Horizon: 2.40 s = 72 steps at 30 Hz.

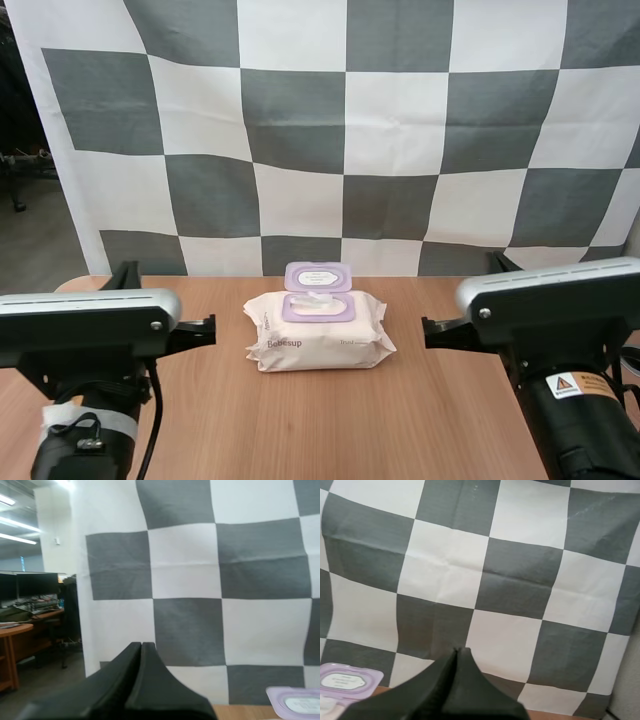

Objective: Open the wet wipes lid

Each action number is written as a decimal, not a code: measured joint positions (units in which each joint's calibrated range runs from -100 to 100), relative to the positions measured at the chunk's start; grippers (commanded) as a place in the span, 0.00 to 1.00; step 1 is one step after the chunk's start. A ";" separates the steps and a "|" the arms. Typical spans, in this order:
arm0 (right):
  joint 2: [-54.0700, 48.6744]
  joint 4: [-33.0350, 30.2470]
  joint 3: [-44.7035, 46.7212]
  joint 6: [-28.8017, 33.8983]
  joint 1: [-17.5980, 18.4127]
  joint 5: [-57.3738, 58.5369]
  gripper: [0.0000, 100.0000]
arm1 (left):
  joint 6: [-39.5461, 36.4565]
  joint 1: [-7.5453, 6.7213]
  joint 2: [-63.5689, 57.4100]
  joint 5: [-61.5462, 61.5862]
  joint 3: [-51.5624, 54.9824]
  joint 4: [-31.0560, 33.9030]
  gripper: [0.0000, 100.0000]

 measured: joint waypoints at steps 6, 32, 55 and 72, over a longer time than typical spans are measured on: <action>-0.44 -8.80 6.80 -7.19 0.00 1.42 0.00 | 0.17 0.00 0.00 10.98 0.00 0.51 0.00; -0.97 -10.53 7.25 -8.94 0.00 21.74 0.00 | -29.91 0.00 0.00 43.43 0.00 40.61 0.00; -0.97 -12.46 7.25 20.57 0.00 21.64 0.00 | -59.48 0.00 0.00 45.77 0.00 59.61 0.00; -0.97 -19.49 7.25 24.26 0.00 8.69 0.00 | -59.26 0.00 0.00 45.77 0.00 59.19 0.00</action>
